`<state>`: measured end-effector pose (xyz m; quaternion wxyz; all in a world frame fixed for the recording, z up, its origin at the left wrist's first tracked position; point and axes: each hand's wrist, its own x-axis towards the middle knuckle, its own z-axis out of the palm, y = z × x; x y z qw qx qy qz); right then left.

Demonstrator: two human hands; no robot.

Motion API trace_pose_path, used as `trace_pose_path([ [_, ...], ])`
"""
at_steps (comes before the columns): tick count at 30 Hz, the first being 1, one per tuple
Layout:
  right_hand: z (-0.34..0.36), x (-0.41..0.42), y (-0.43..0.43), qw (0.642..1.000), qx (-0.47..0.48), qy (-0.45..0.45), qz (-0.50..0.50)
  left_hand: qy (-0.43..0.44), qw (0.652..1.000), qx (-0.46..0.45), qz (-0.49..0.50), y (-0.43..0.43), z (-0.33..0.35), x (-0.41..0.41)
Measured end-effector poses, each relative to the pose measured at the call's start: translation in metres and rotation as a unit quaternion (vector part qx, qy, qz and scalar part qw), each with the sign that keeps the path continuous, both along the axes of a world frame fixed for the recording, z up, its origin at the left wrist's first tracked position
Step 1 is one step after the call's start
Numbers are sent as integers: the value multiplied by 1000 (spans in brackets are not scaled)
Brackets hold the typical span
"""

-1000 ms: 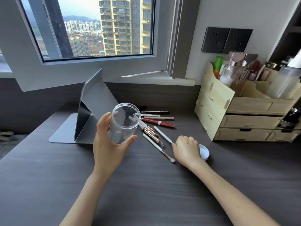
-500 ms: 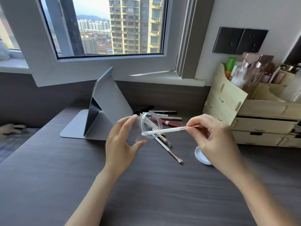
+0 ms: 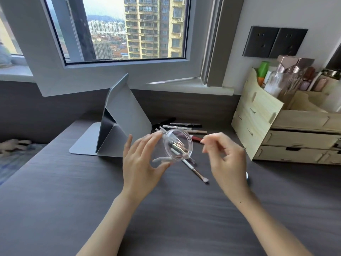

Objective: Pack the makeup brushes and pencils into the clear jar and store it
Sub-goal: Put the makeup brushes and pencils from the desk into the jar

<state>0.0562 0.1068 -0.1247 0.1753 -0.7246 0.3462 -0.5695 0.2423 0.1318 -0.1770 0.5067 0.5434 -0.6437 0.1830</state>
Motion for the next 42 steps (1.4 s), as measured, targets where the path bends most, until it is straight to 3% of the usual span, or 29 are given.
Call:
trace_pose_path([
  [1, -4, -5, -3, 999, 26, 16, -32, 20, 1000, 1, 5, 2, 1, 0],
  [3, -24, -14, -13, 975, 74, 196, -78, 67, 998, 8, 18, 4, 3, -1],
  [5, -51, -19, -17, 904, 108, 402, -93, 105, 994, 25, 20, 5, 4, -2],
  [7, -68, -20, -17, 877, 80, 462, -103, 118, 992, 38, 17, 5, 4, -1],
  [11, -82, -12, -14, 866, -32, 474, -153, 116, 992, 44, 16, 5, 0, -1],
  [13, -83, -12, -15, 888, -26, 431, -158, 110, 993, 41, 16, 4, 0, -1],
  [15, -77, -19, -20, 946, 70, 289, -128, 108, 993, 36, 17, 4, -1, -2],
  [17, -61, -32, -24, 978, 174, 97, -59, 106, 994, 36, 15, 4, 0, -2],
  [20, -19, -53, -12, 962, 202, -182, 36, 80, 996, 31, 17, 4, -1, -3],
  [23, 21, -67, 15, 948, 88, -297, 75, 41, 999, 18, 14, 4, -3, -6],
  [26, 40, -67, 39, 970, -10, -235, 67, 30, 999, 17, -15, 4, -4, -9],
  [29, 29, -51, 41, 998, -43, -44, 20, 8, 999, 10, -43, 6, -5, -11],
  [31, 13, -38, 35, 997, -52, 49, 1, 0, 998, 5, -58, 7, -5, -12],
  [37, -6, -19, 9, 981, -109, 162, -17, -11, 999, 2, -52, 7, -4, -8],
  [39, -7, -17, 3, 985, -74, 150, 42, 4, 999, 5, -42, 6, -4, -8],
  [41, -8, -17, -6, 993, 37, 48, 97, 31, 999, 4, -25, 6, -3, -8],
  [42, -12, -16, -12, 994, 78, 7, 72, 46, 999, 2, -15, 6, -2, -8],
])
